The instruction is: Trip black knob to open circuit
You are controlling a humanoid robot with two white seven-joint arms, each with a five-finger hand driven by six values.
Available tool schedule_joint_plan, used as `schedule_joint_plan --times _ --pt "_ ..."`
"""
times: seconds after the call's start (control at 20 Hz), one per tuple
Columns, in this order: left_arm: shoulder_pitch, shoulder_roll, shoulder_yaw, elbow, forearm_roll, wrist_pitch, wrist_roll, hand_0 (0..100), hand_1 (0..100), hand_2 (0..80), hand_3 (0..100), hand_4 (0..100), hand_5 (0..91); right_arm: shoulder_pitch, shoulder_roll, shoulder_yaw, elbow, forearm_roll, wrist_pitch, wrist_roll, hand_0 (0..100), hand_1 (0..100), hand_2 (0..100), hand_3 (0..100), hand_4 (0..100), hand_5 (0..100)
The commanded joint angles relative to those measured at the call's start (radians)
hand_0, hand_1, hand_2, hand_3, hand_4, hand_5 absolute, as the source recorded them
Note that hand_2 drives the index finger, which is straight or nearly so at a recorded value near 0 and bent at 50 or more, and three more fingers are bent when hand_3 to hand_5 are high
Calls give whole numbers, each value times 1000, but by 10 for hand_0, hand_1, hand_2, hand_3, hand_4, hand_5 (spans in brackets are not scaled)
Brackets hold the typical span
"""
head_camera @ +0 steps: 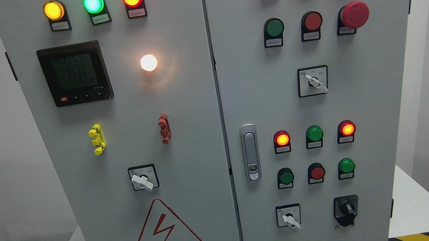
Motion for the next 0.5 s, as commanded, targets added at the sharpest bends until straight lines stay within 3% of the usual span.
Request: schedule_joint_plan --times 0.0,0.45 --pt "0 0 0 0 -31 0 0 120 389 0 0 0 0 0 17 -21 -8 -1 1 0 50 228 34 157 75 69" --pt "0 0 0 0 -31 0 0 120 389 0 0 0 0 9 19 -21 -49 -4 -5 0 54 230 34 158 76 71"
